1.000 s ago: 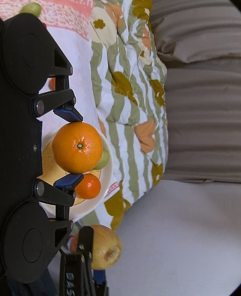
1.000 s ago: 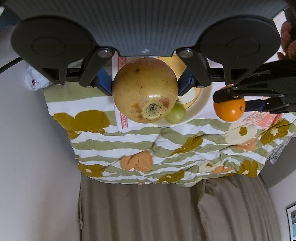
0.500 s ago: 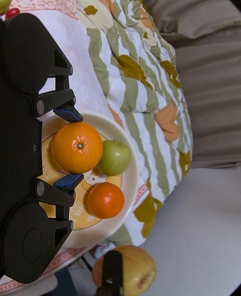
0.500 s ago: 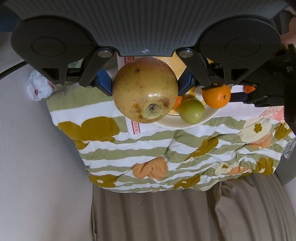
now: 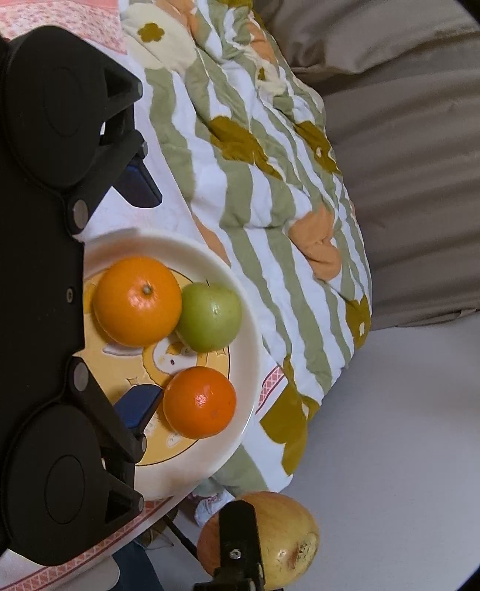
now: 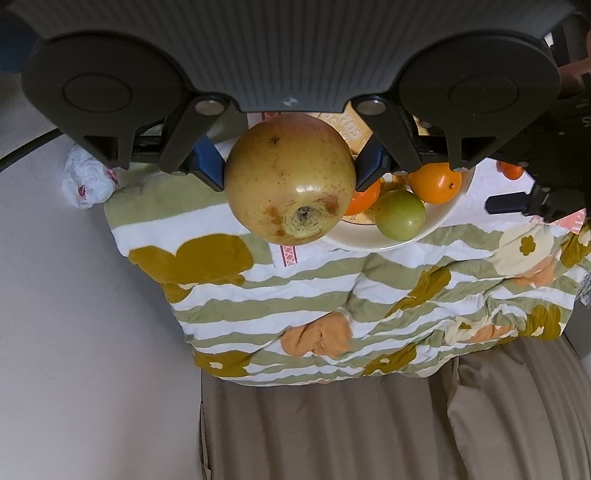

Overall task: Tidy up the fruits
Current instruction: 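Carry the orange and yellow apple to the duck bowl and release them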

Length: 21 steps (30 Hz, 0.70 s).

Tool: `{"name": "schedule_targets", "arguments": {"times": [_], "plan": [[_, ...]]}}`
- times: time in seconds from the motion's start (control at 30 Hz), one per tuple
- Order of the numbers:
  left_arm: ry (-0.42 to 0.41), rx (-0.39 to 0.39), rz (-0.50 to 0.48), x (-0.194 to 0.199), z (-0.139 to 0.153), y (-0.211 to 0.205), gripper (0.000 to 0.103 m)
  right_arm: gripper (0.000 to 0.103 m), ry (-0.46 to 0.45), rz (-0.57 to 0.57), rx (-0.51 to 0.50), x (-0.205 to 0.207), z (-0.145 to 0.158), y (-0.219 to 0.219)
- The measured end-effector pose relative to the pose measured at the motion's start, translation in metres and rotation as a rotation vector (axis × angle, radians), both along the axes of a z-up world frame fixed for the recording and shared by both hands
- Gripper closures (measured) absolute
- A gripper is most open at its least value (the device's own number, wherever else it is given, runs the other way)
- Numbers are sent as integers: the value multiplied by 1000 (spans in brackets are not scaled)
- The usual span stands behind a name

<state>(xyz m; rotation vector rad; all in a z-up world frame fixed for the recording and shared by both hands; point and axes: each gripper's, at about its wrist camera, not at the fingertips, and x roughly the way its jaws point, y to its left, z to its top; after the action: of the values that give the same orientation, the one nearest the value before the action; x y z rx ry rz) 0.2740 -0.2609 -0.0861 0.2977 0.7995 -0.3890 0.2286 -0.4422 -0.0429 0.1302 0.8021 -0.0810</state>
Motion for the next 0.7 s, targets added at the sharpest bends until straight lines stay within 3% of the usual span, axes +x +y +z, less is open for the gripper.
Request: {"name": "schedule_targets", "arguments": {"times": [0.27, 0.7], "plan": [[31, -97, 83, -15, 20, 35, 0, 13, 8, 37, -13, 2, 3, 4], [37, -119, 221, -47, 30, 77, 0, 13, 99, 178, 24, 16, -41, 51]]}}
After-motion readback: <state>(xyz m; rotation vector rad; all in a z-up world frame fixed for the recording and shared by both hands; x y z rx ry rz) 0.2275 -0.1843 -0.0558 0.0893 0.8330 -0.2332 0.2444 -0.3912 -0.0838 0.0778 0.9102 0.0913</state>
